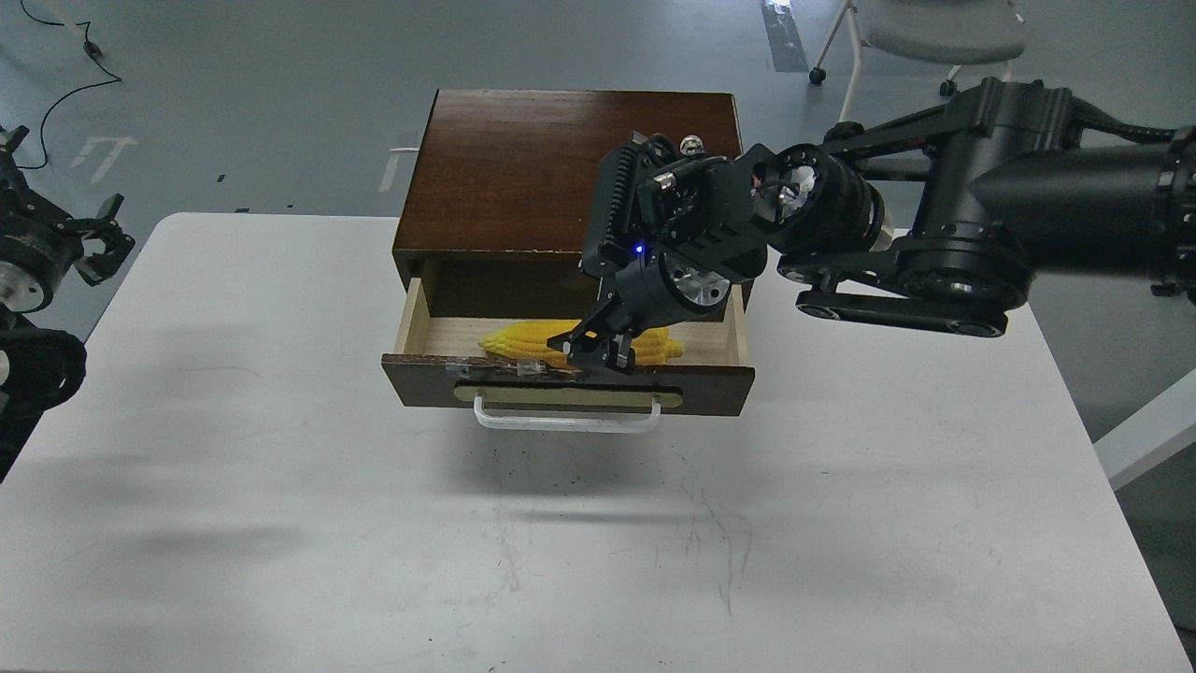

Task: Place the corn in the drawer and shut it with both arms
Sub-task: 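Carry the corn over the open drawer and lower it inside, then open the right gripper and withdraw it away from the drawer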

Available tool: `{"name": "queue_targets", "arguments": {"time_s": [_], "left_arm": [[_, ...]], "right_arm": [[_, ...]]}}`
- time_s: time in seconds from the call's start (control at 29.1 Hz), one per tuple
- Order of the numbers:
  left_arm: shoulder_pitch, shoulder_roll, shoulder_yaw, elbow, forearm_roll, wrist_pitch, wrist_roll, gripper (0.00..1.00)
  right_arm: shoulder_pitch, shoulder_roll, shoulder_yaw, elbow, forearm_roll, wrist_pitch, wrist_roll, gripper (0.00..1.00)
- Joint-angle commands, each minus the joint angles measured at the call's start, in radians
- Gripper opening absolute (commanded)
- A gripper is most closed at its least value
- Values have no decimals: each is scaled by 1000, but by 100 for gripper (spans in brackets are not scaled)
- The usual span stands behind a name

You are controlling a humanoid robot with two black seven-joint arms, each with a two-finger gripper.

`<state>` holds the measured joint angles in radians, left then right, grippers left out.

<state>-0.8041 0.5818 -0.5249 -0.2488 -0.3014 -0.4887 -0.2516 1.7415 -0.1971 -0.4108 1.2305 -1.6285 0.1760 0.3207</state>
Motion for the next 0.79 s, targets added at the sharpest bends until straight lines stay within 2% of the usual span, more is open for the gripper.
{"name": "queue_targets", "arguments": {"time_s": [0.0,0.07,0.21,0.24,0.38,0.41,0.45,0.52,0.55,0.58,0.62,0.65,0.69,0.72,0.76], "left_arm": [[-13,23,5,0,1,0,23,98],[-23,39,5,0,2,0,34,98],[-27,47,8,-3,8,0,31,96],[-24,49,9,-9,14,0,25,89],[-35,65,6,-10,67,0,17,76],[-52,72,8,-10,82,0,17,66],[-73,73,8,-10,100,0,17,61],[-93,73,8,-10,125,0,15,61],[-119,78,6,-13,155,0,15,53],[-156,85,8,-15,192,0,12,41],[-180,93,8,-15,217,0,9,34],[-181,93,8,-15,217,0,9,34],[-219,104,8,-15,281,0,8,24],[-233,107,8,-15,312,0,8,19],[-263,108,8,-21,390,0,8,6]], "right_arm": [[-11,-64,174,-39,22,7,3,90],[-13,-74,231,-64,74,11,3,96],[-8,-78,273,-167,258,11,1,97],[-10,-88,277,-199,324,11,3,100],[-14,-188,290,-200,488,11,9,100],[-20,-227,293,-203,569,11,11,100],[-37,-252,293,-204,637,11,11,100],[-60,-277,293,-207,688,11,11,100],[-80,-319,296,-207,722,11,12,100],[-108,-373,300,-203,749,11,14,100],[-131,-396,311,-204,771,10,14,100],[-131,-397,311,-204,771,10,14,100],[-179,-435,343,-209,820,11,24,100],[-201,-449,358,-210,843,11,32,100],[-258,-468,394,-216,893,11,47,100]]}}
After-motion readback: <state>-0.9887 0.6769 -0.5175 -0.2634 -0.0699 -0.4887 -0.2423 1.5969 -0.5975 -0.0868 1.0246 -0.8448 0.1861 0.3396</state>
